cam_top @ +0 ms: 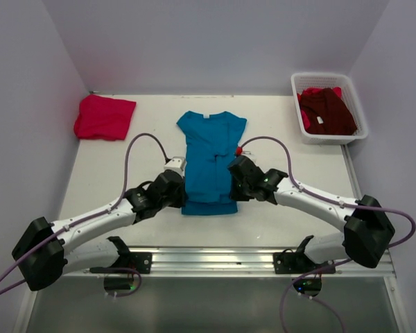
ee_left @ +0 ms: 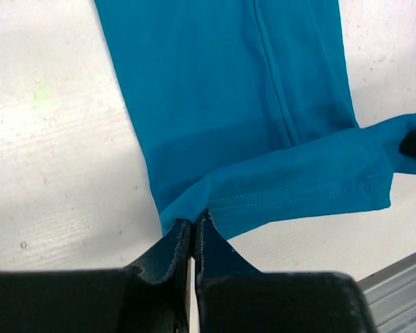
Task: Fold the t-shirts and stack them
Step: Fold the tshirt
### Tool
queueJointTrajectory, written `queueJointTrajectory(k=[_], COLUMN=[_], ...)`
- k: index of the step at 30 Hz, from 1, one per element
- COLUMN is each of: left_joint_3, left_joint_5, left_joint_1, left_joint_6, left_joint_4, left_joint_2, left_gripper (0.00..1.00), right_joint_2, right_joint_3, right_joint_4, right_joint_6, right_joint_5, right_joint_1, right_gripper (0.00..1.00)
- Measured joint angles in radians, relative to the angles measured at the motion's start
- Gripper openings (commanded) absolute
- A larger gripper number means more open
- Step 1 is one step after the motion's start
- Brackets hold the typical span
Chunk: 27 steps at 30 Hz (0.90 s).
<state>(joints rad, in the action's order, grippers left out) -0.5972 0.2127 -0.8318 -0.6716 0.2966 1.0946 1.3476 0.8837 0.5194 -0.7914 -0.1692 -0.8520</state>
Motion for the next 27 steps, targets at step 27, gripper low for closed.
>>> queueJointTrajectory(k=[27], left_joint_3=[-0.201], left_joint_5=[-0.051], left_joint_1=[0.134], left_joint_6=[0.160], left_joint_4=[-0.142], left_joint_2=[0.329], left_gripper=[0.00], right_joint_2=[0.277], right_joint_3=[0.267], right_joint_4=[0.005], right_joint_6=[0.176], right_joint_5=[-0.026], right_joint_1=[0.155], right_gripper=[0.03])
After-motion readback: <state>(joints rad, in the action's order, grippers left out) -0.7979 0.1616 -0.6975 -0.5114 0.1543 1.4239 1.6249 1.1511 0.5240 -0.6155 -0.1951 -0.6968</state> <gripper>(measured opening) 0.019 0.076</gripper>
